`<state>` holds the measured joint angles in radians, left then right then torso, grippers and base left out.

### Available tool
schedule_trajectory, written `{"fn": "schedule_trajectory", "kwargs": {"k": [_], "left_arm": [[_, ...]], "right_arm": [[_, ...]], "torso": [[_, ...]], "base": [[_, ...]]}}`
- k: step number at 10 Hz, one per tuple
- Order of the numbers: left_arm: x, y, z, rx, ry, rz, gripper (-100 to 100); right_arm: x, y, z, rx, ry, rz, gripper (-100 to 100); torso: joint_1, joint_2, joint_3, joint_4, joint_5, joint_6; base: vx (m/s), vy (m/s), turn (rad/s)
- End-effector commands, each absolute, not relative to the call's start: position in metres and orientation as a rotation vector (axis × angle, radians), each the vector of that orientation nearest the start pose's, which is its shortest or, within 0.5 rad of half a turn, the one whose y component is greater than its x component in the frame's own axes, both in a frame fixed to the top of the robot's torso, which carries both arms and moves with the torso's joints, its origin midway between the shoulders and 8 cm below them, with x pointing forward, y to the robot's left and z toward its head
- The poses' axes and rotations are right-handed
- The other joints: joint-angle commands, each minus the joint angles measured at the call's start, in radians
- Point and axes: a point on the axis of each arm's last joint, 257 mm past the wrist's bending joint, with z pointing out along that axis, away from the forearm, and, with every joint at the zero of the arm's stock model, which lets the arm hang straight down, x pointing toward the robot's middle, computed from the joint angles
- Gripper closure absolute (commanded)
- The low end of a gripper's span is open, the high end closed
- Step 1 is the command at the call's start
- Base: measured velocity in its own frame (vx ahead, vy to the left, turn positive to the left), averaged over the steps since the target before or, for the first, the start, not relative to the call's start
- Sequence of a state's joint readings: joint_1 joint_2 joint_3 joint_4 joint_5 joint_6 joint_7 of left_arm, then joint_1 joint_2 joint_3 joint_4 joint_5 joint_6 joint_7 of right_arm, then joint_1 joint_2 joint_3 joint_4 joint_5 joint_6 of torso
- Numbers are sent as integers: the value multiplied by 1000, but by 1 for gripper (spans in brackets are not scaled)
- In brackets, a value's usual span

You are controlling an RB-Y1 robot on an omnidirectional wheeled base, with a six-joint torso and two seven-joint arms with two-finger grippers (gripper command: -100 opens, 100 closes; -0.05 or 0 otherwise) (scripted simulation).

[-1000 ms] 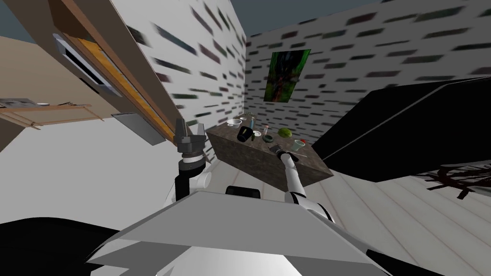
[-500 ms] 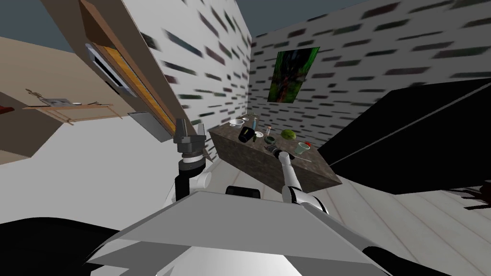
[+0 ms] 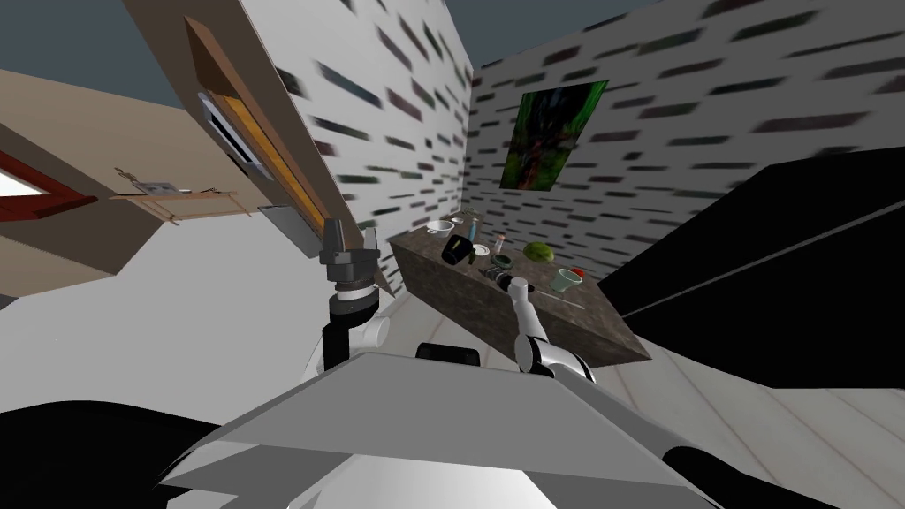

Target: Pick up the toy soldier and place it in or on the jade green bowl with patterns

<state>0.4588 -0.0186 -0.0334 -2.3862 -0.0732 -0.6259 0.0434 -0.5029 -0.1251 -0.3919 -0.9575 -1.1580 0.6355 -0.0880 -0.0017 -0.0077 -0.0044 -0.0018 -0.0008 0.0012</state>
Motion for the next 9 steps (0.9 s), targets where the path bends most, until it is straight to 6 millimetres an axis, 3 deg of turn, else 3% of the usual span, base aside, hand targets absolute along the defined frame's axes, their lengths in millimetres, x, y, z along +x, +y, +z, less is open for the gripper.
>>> {"fn": "schedule_trajectory", "kwargs": {"k": [1, 2, 4, 9], "left_arm": [[298, 248, 102, -423, 442, -1396, 0], [298, 248, 102, -423, 442, -1396, 0], [298, 248, 102, -423, 442, -1396, 0], [298, 248, 101, -423, 442, -1396, 0]], "right_arm": [[626, -191, -289, -2289, -624, -1702, -100], [625, -191, -292, -2293, -622, -1693, -100], [622, -165, -294, -2225, -589, -1633, -100], [613, -121, -295, -2114, -529, -1542, -100]], "torso": [[0, 0, 0, 0, 0, 0], [0, -2, -1, 0, 0, 0], [-1, -1, -1, 0, 0, 0], [-5, -8, -5, -2, -1, 1]], "base": [[76, -30, 175], [62, -38, 56], [77, -60, 87], [147, -95, 39]]}}
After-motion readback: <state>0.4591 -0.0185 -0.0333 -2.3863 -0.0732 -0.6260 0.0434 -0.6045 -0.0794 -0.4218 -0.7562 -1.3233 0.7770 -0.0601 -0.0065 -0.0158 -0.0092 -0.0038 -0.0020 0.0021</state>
